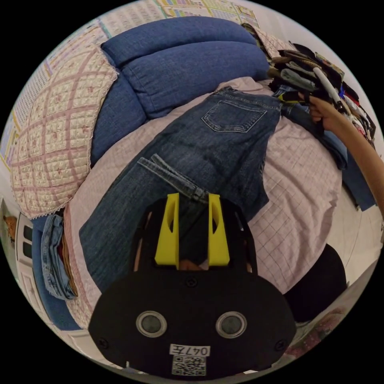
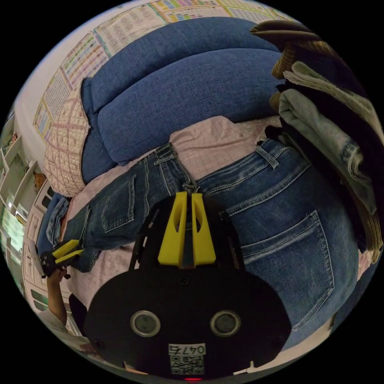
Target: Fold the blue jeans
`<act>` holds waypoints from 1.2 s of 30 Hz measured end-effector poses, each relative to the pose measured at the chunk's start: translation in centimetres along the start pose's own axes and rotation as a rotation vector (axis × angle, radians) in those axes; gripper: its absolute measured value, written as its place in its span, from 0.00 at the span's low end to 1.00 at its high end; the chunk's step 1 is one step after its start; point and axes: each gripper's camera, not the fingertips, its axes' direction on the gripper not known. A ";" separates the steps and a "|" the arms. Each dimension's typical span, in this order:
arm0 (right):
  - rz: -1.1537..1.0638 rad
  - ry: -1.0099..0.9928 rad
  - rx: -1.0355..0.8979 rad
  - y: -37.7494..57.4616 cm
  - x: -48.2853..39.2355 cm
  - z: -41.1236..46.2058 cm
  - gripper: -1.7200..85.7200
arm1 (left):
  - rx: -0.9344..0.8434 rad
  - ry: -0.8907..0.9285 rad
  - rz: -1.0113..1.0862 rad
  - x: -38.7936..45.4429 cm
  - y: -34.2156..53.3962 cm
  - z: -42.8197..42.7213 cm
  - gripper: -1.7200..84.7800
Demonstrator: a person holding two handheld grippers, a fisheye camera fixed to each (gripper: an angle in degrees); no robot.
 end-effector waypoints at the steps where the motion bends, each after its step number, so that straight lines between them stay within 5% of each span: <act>1: 0.001 -0.007 -0.001 -0.1 0.7 0.0 0.01 | 0.003 0.017 -0.024 -1.5 -0.4 -0.1 0.14; 5: 0.016 -0.043 -0.008 -0.5 2.8 0.0 0.01 | 0.094 -0.069 -0.079 -7.6 -0.4 -3.2 0.15; 9: 0.043 -0.088 -0.015 -0.9 4.8 0.1 0.01 | 0.074 -0.272 -0.379 -21.1 3.6 -5.5 0.15; 16: 0.065 -0.086 -0.002 -1.1 5.8 0.0 0.02 | 0.065 0.126 -0.838 -41.8 8.5 -2.0 0.14; 20: 0.080 -0.124 0.013 -1.2 6.1 -0.3 0.02 | 0.099 0.407 -0.889 -46.9 7.1 1.6 0.12; 28: 0.140 -0.255 0.001 -1.5 5.5 0.3 0.15 | 0.039 0.473 -0.981 -53.4 4.5 4.7 0.10; 36: 0.139 -0.105 -0.068 -2.2 0.6 1.5 0.09 | 0.020 0.354 -0.879 -53.3 0.0 5.6 0.13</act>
